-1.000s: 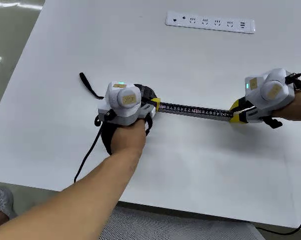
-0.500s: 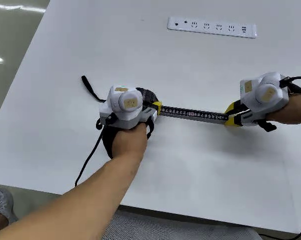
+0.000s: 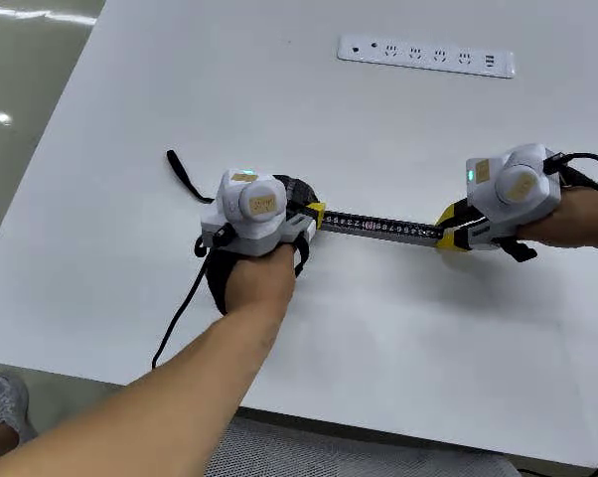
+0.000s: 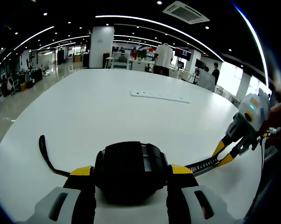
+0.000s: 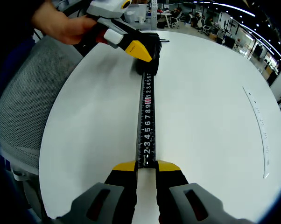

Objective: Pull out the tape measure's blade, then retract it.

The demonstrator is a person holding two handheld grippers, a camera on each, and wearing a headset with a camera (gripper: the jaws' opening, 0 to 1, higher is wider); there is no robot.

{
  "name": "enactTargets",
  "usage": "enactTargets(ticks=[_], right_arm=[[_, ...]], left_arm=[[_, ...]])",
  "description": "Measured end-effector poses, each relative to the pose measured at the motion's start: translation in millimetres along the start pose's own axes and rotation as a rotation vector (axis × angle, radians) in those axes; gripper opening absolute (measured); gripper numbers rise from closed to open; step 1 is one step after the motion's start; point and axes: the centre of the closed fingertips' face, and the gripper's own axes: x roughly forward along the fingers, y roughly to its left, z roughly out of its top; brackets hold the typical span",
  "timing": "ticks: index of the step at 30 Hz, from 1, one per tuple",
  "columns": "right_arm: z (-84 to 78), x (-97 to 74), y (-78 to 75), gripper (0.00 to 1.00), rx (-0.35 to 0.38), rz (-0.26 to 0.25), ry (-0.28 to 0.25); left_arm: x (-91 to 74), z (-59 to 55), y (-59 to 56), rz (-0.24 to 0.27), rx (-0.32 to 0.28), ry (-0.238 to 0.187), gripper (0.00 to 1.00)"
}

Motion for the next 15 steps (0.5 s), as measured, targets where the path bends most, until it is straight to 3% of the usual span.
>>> enactTargets(ticks=[15], right_arm=[[20.2, 10.9, -1.8, 0.11, -0.005, 0.002, -0.025]], left_arm=[[-0.7, 0.6, -0.3, -0.007, -0.004, 0.003, 0.58]])
